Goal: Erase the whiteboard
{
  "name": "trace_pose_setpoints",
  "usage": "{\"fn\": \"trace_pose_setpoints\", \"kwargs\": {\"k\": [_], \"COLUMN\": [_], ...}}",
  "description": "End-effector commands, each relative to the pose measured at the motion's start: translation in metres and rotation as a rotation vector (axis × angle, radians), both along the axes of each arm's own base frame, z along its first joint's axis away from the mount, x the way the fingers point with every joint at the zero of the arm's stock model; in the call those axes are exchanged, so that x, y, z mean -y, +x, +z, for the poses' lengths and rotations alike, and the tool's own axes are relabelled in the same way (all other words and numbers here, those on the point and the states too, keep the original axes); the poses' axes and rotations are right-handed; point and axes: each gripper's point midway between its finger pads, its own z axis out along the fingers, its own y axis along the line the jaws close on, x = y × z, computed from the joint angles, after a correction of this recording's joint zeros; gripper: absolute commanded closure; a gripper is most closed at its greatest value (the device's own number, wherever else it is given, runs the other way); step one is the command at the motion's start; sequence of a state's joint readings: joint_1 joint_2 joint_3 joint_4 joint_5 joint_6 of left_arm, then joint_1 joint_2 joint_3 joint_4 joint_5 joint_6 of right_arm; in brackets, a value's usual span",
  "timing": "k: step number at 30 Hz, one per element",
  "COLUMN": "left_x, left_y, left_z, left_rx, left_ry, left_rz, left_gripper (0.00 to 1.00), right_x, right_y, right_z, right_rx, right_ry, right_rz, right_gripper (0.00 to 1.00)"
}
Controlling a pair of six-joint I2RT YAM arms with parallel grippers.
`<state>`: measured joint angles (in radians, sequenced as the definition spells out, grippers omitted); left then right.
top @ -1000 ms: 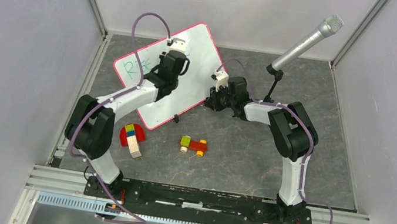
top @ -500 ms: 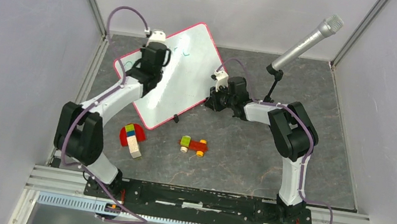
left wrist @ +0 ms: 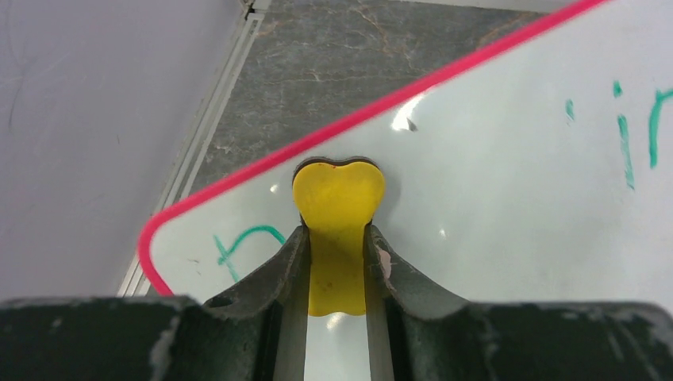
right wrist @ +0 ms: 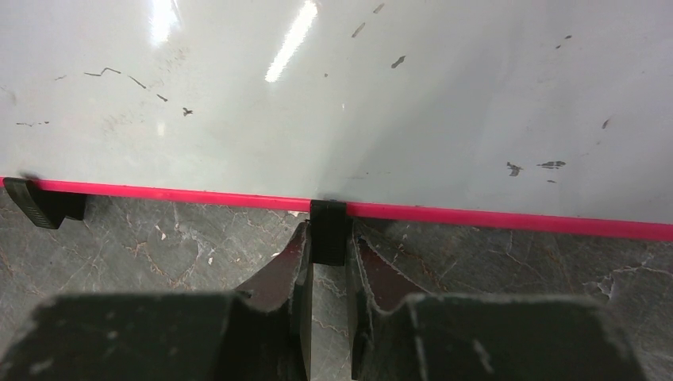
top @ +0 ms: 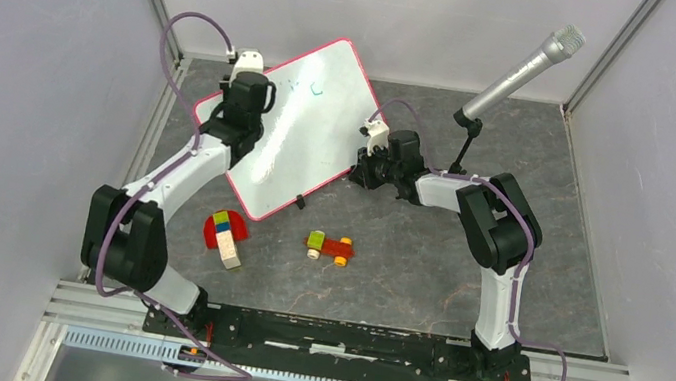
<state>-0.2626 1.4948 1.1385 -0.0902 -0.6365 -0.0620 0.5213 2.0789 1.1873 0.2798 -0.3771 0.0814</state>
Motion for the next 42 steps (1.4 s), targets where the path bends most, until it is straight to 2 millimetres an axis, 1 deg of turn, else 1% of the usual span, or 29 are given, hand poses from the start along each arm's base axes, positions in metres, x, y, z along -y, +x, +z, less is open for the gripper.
{"fn": "trace_pose_setpoints", "kwargs": {"k": [1,3,6,8,10,11,14,16,23,25,27,29,31,34,35,38,40,42], "left_x": [0.031,0.039,0.041,0.039,0.035,0.03,0.008,-0.007,-0.057,-0.067,-0.069,-0.069,-0.067,-0.054,-0.048,-0.018,-0.004,0.004], "left_y": [-0.012,-0.014,-0.016,-0.017,-0.017,-0.016,-0.016,-0.017,-0.03,-0.033,-0.033,-0.033,-0.033,-0.031,-0.03,-0.026,-0.026,-0.027], "left_z": [-0.036,-0.048,-0.058,-0.057,-0.051,-0.049,-0.038,-0.026,0.0,0.005,0.012,0.013,0.008,-0.002,-0.005,-0.016,-0.023,-0.028], "left_rx": [-0.069,-0.084,-0.091,-0.086,-0.076,-0.074,-0.056,-0.031,0.004,0.011,0.022,0.016,0.005,-0.007,-0.016,-0.049,-0.065,-0.071], "left_ry": [0.001,0.006,-0.011,-0.007,-0.001,-0.01,-0.047,-0.056,-0.05,-0.052,-0.046,-0.043,-0.052,-0.08,-0.078,-0.062,-0.068,-0.086], "left_rz": [-0.041,-0.048,-0.048,-0.04,-0.031,-0.018,0.035,0.066,0.17,0.189,0.186,0.18,0.174,0.138,0.122,0.051,0.031,0.014], "left_gripper": [0.79,0.79,0.79,0.79,0.79,0.79,0.79,0.79,0.79,0.79,0.79,0.79,0.79,0.79,0.79,0.79,0.79,0.79], "right_x": [0.004,0.004,0.003,0.003,0.003,0.003,0.002,0.002,0.001,0.001,0.001,0.0,0.001,0.001,0.001,0.001,0.001,0.001], "right_y": [-0.011,-0.011,-0.012,-0.012,-0.012,-0.012,-0.011,-0.011,-0.011,-0.011,-0.011,-0.011,-0.012,-0.011,-0.011,-0.011,-0.01,-0.011], "right_z": [-0.015,-0.015,-0.014,-0.014,-0.015,-0.015,-0.014,-0.015,-0.015,-0.015,-0.014,-0.014,-0.015,-0.014,-0.014,-0.014,-0.014,-0.016], "right_rx": [-0.062,-0.064,-0.064,-0.064,-0.064,-0.064,-0.063,-0.064,-0.067,-0.069,-0.067,-0.066,-0.068,-0.066,-0.066,-0.065,-0.066,-0.07], "right_ry": [-0.013,-0.011,-0.007,-0.006,-0.008,-0.007,-0.006,-0.005,0.001,0.001,0.002,0.003,0.001,0.002,0.002,0.001,0.0,-0.001], "right_rz": [0.012,0.014,0.017,0.017,0.018,0.018,0.017,0.018,0.02,0.02,0.021,0.022,0.021,0.021,0.021,0.021,0.018,0.021], "right_gripper": [1.0,1.0,1.0,1.0,1.0,1.0,1.0,1.0,1.0,1.0,1.0,1.0,1.0,1.0,1.0,1.0,1.0,1.0]}}
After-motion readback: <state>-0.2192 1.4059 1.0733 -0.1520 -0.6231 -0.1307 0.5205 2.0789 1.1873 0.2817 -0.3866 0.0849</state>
